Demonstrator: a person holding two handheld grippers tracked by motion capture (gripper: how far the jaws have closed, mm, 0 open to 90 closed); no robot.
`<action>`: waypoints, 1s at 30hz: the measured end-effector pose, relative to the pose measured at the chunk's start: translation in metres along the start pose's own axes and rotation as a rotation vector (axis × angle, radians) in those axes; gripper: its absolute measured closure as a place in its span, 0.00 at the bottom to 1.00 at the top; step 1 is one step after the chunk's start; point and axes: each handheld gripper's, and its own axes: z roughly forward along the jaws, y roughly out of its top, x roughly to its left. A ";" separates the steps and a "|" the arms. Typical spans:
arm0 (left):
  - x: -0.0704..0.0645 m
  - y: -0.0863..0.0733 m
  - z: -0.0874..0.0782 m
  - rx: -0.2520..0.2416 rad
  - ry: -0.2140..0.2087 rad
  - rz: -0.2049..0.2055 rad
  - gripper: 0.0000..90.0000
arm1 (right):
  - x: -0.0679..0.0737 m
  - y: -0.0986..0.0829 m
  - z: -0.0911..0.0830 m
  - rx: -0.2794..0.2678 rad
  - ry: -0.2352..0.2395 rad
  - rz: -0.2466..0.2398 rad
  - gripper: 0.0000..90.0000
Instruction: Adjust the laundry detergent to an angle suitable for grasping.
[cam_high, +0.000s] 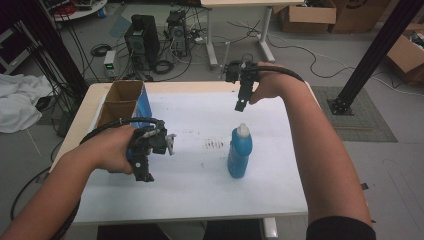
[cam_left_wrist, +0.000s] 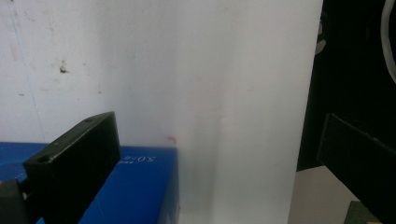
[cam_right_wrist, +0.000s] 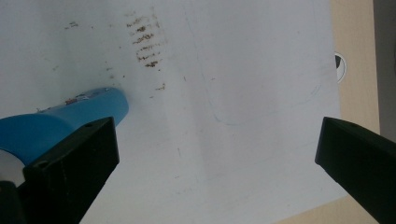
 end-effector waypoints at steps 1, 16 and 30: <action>0.000 0.000 0.000 0.000 0.000 0.000 0.00 | 0.000 0.000 0.000 0.000 0.000 0.000 0.00; -0.003 -0.002 -0.005 -0.001 -0.003 -0.009 0.00 | 0.001 -0.007 0.001 -0.004 -0.003 0.016 0.00; -0.003 0.005 -0.010 -0.009 0.008 0.013 0.00 | -0.001 -0.004 0.003 -0.009 0.000 0.020 0.00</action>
